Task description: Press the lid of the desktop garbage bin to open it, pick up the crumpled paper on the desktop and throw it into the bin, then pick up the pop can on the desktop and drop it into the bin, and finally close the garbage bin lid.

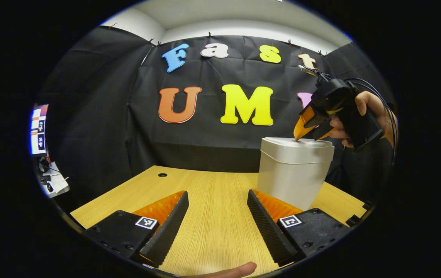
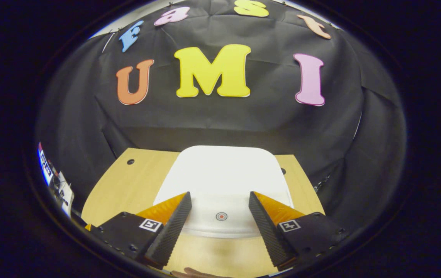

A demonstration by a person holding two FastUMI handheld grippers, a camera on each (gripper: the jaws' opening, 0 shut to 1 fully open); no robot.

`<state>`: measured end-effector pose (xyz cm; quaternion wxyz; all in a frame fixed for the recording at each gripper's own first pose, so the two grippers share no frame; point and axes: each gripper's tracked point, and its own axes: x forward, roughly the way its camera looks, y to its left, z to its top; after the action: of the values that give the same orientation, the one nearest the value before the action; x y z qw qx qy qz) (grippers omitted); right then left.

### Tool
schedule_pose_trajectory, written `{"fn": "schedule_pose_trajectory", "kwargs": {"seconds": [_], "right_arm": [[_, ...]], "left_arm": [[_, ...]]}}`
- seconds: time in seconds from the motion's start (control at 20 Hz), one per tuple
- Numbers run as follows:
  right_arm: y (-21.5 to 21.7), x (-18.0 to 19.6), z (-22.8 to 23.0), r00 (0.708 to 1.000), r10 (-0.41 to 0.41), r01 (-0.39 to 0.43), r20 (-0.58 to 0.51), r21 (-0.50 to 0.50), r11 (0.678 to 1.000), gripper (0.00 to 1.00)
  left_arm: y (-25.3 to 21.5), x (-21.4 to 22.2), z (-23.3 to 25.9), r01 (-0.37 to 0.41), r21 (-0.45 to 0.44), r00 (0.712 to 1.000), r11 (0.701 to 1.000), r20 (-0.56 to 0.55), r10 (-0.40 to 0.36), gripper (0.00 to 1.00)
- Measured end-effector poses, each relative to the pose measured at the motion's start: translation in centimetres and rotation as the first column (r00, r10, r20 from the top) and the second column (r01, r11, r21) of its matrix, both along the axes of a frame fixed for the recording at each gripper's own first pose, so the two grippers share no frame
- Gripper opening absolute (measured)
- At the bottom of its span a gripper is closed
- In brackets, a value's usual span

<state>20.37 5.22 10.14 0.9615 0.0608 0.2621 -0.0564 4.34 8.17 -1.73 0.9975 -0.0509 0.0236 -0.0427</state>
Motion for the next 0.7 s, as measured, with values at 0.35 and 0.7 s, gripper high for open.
{"fn": "schedule_pose_trajectory", "kwargs": {"seconds": [0.35, 0.7], "right_arm": [[0.1, -1.4, -0.5, 0.999, -0.004, 0.001, 0.053, 0.050, 0.999, 0.96], [0.0, -2.1, -1.8, 0.994, -0.027, 0.020, 0.110, 0.059, 0.998, 0.97]], "left_arm": [[-0.2, -0.5, 0.4, 0.008, 0.015, 1.000, 1.000, 0.008, -0.008, 0.99], [0.9, -0.8, 1.1, -0.022, 0.016, 0.999, 1.000, 0.031, 0.021, 0.98]]}}
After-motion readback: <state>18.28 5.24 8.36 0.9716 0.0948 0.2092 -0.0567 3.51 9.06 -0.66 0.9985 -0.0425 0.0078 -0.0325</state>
